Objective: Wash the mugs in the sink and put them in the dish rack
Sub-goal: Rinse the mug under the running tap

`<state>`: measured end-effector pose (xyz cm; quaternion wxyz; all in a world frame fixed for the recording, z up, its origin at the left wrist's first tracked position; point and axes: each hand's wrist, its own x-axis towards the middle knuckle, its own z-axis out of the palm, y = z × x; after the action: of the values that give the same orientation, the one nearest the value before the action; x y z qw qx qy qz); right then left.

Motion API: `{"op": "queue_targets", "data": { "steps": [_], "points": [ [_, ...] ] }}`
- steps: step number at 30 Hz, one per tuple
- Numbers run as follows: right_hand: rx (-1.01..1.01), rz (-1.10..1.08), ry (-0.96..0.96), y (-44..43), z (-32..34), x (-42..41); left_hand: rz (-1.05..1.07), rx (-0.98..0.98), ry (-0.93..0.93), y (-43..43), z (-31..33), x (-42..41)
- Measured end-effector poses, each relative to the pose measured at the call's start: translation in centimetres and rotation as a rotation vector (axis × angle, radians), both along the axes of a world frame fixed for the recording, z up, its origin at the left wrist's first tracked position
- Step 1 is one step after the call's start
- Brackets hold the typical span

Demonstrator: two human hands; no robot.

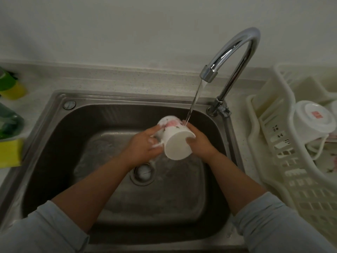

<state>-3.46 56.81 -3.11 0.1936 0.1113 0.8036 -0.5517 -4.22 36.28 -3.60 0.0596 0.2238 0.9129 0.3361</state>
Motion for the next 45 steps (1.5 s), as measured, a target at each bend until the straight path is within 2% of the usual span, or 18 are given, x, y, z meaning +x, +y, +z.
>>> {"op": "queue_targets", "data": {
  "steps": [2,6,9,12,16,20,22,25,28,31,35,39,42,45],
  "points": [
    [0.006,0.008,-0.111,0.3,0.5,-0.5,0.029,0.104,-0.285,0.6,0.0,-0.4],
    [-0.078,-0.09,-0.415,1.3,0.2,-0.6,0.202,0.248,-0.616,1.7,-0.5,-0.9],
    [-0.207,-0.156,-0.48,1.7,-0.4,-0.4,0.386,0.395,-0.8,2.2,0.1,-1.2],
    [-0.374,-0.199,-0.475,1.5,-0.8,-0.1,0.471,0.451,-0.884,2.5,0.4,-1.4],
    [-0.578,-0.252,-0.416,0.9,-1.4,0.0,0.505,0.499,-0.809,3.1,1.3,-1.6],
    [-0.839,-0.394,-0.275,0.0,-1.5,0.2,0.371,0.371,-0.485,3.0,2.2,-1.3],
    [-0.893,-0.391,-0.176,-0.1,-1.4,0.0,0.328,0.353,-0.396,2.6,2.0,-1.2],
    [-0.795,-0.343,-0.044,0.3,-1.1,-0.3,0.272,0.405,-0.332,2.5,1.2,-1.2],
    [-0.648,-0.332,0.074,1.0,-0.9,-0.6,0.231,0.547,-0.344,3.1,0.3,-1.1],
    [-0.537,-0.304,0.149,1.7,-0.3,-0.6,0.294,0.726,-0.483,3.9,-0.3,-0.6],
    [-0.381,-0.286,0.183,2.5,0.2,-0.1,0.422,0.845,-0.739,5.9,-0.2,-0.1],
    [-0.287,-0.255,0.059,2.9,0.0,0.4,0.421,0.935,-1.02,6.1,0.2,0.5],
    [-0.208,-0.243,-0.12,3.6,-0.7,0.9,0.432,0.897,-1.187,5.4,0.3,0.7],
    [-0.23,-0.249,-0.295,3.4,-1.7,1.8,0.499,0.832,-1.306,4.9,0.5,0.8]
  ]
}}
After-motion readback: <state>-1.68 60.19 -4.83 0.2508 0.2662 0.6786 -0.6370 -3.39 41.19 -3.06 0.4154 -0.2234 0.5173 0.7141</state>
